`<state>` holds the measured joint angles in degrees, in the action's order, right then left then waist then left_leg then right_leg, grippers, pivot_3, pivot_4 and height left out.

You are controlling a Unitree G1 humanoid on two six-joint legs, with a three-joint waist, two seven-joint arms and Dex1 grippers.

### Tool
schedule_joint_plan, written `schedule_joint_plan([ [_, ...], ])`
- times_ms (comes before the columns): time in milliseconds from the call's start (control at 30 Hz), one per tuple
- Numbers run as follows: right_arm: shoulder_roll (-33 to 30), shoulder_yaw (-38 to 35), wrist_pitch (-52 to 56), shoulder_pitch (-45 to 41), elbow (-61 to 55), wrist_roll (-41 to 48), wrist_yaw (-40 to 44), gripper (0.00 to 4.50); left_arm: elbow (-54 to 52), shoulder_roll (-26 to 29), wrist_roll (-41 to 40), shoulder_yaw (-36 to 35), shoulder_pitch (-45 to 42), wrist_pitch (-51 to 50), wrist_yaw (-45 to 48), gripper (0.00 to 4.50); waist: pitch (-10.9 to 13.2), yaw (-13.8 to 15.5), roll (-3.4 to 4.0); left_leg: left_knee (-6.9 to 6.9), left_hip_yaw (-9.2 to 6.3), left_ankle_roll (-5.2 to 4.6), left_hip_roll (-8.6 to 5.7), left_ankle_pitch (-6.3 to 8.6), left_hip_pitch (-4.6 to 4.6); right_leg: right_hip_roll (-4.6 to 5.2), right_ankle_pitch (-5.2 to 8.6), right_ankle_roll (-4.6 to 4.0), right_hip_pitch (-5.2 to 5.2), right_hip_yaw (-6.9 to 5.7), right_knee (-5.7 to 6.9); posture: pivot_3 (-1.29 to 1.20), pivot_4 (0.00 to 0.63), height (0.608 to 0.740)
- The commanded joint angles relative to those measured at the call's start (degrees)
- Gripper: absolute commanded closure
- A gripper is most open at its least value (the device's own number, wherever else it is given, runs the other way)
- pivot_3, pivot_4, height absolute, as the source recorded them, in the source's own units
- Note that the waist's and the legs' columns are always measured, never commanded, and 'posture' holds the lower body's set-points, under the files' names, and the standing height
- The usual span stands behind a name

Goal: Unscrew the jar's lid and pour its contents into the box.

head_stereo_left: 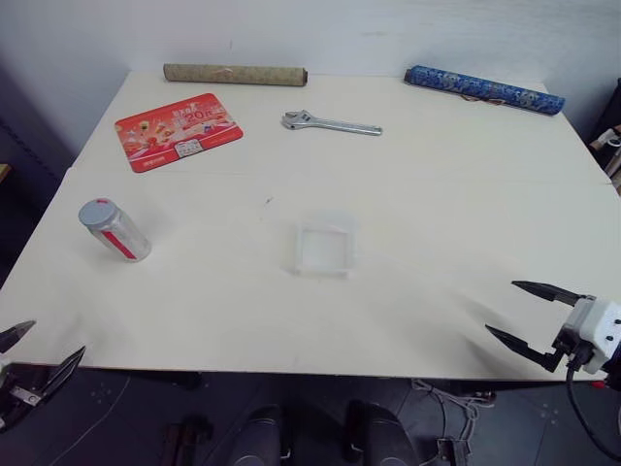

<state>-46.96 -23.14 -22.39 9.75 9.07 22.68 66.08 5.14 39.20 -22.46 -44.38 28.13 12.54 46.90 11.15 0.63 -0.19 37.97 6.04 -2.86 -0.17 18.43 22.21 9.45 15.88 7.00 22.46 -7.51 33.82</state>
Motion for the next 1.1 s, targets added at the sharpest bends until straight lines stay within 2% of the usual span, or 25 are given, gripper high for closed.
schedule_joint_plan([
  [33, 0.15, 0.57, -0.29, -0.95, -1.26, -0.1, -0.28, 0.0, -0.17, 0.19, -1.21, -1.61, 0.47, 0.16, 0.32, 0.03, 0.0, -0.12, 0.0, 0.0, 0.0, 0.0, 0.0, 0.0, 0.0, 0.0, 0.0, 0.0, 0.0, 0.0, 0.0, 0.0, 0.15, 0.74],
  [167, 1.56, 3.11, 1.19, -3.18, -3.23, 2.38, 0.65, 0.0, -1.35, -1.87, -5.87, -3.53, -0.22, -3.68, -1.47, 0.03, 0.0, -0.6, 0.0, 0.0, 0.01, 0.0, 0.0, 0.0, -0.01, 0.0, 0.0, 0.0, 0.0, 0.0, 0.03, 0.0, 0.15, 0.74],
  [233, 4.72, 4.13, 1.88, -4.9, -6.39, 6.06, 0.28, 0.0, -0.46, -2.35, -8.89, -5.09, 1.07, -7.32, -0.84, 0.03, 0.0, -0.81, -0.01, 0.0, -0.01, 0.01, 0.0, -0.01, -0.01, -0.01, 0.0, 0.0, 0.0, -0.01, 0.07, 0.0, 0.15, 0.74],
  [333, 8.33, 5.61, 2.89, -6.37, -10.11, 9.1, 0.21, 0.0, 2.38, -3.5, -10.23, -7.62, 1.36, -7.59, -1.27, 0.03, 0.0, -1.05, -0.01, 0.0, 0.02, 0.06, 0.07, 0.0, -0.03, -0.08, 0.0, 0.0, 0.01, -0.01, 0.09, 0.0, 0.15, 0.74],
  [433, 12.98, 8.31, 3.68, -8.15, -15.16, 14.02, 1.03, 0.0, 5.81, -6.88, -11.41, -11.23, 0.2, -6.68, -6.43, 0.03, -0.01, -0.92, -0.02, 0.01, 0.03, 0.05, 0.05, 0.0, -0.03, -0.07, 0.0, 0.0, 0.01, -0.01, 0.11, 0.0, 0.15, 0.74],
  [533, 15.54, 11.57, 3.33, -9.45, -18.57, 15.25, 3.72, 0.0, 4.24, -10.69, -12.46, -12.07, 0.29, -6.5, -8.81, 0.03, -0.03, -0.84, -0.06, 0.02, 0.04, 0.02, 0.05, 0.04, -0.04, -0.06, 0.0, 0.0, -0.01, 0.01, 0.11, 0.0, 0.15, 0.74],
  [733, 16.56, 12.88, 2.93, -12.11, -17.46, 14.76, 5.15, 0.0, -9.19, -16.26, -14.01, -8.06, 0.57, -9.2, -11.99, 0.03, -0.35, 0.35, -0.59, 0.17, 0.01, -0.08, 0.0, 0.12, -0.04, 0.01, -0.04, -0.01, -0.03, 0.03, 0.11, 0.0, 0.15, 0.74],
  [800, 16.48, 12.87, 2.72, -12.73, -16.07, 14.35, 5.74, 0.0, -15.83, -17.12, -13.73, -5.15, -0.44, -12.5, -16.05, 0.03, -0.41, 0.61, -0.68, 0.17, 0.01, -0.07, 0.0, 0.12, -0.04, 0.0, -0.05, -0.02, -0.04, 0.06, 0.1, 0.0, 0.15, 0.74],
  [1000, 17.91, 13.35, -0.26, -14.22, -9.74, 13.47, 8.92, 0.0, -27.84, -17.04, -11.67, 4.79, -8.1, -22.49, -28.02, 0.03, -0.41, 0.65, -0.69, 0.17, 0.03, -0.02, -0.01, 0.09, -0.05, -0.06, -0.06, -0.02, -0.06, 0.06, 0.18, 0.0, 0.15, 0.74],
  [1100, 19.0, 13.12, -2.66, -14.67, -5.82, 13.28, 11.28, 0.0, -28.98, -17.54, -7.97, 8.55, -13.11, -25.2, -34.15, 0.03, -0.42, 0.47, -0.69, 0.18, 0.07, -0.11, -0.02, 0.01, -0.06, -0.16, -0.07, 0.0, -0.06, -0.03, 0.47, 0.0, 0.15, 0.74],
])
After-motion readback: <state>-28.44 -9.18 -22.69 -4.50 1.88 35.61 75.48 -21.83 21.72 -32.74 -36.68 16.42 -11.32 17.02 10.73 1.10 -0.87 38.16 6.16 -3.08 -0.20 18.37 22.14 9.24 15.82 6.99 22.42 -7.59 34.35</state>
